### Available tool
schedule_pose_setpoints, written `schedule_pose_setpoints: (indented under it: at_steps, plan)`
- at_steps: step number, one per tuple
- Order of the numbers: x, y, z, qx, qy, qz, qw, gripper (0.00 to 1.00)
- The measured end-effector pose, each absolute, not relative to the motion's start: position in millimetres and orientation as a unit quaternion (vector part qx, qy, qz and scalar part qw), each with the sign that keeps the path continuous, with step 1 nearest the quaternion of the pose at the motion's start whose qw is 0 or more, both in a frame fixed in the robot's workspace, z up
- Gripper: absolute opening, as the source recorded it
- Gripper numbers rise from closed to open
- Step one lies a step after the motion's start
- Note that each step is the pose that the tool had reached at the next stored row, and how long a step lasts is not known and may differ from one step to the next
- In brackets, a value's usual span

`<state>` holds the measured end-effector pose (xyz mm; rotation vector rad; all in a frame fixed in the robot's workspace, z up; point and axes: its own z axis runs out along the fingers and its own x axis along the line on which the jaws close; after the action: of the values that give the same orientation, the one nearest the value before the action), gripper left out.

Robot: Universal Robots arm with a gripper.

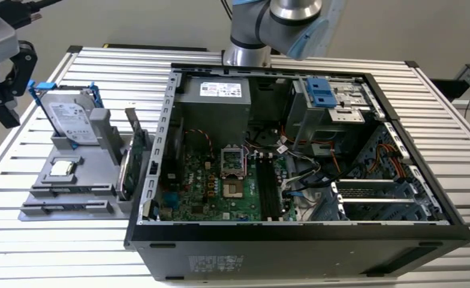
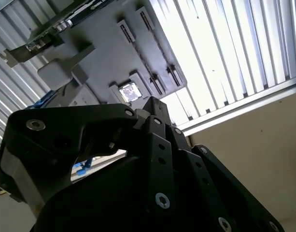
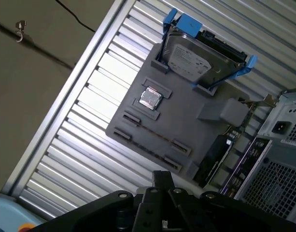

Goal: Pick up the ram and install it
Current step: 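Pick up the ram and move it above insertion slot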

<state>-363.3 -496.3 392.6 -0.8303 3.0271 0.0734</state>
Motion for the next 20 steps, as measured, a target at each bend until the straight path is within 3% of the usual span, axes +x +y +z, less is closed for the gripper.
schedule_pose_setpoints:
  at_steps: [20]
  plan:
    - [-363.2, -496.3, 392.6, -0.307, 0.951, 0.023, 0.000, 0.00]
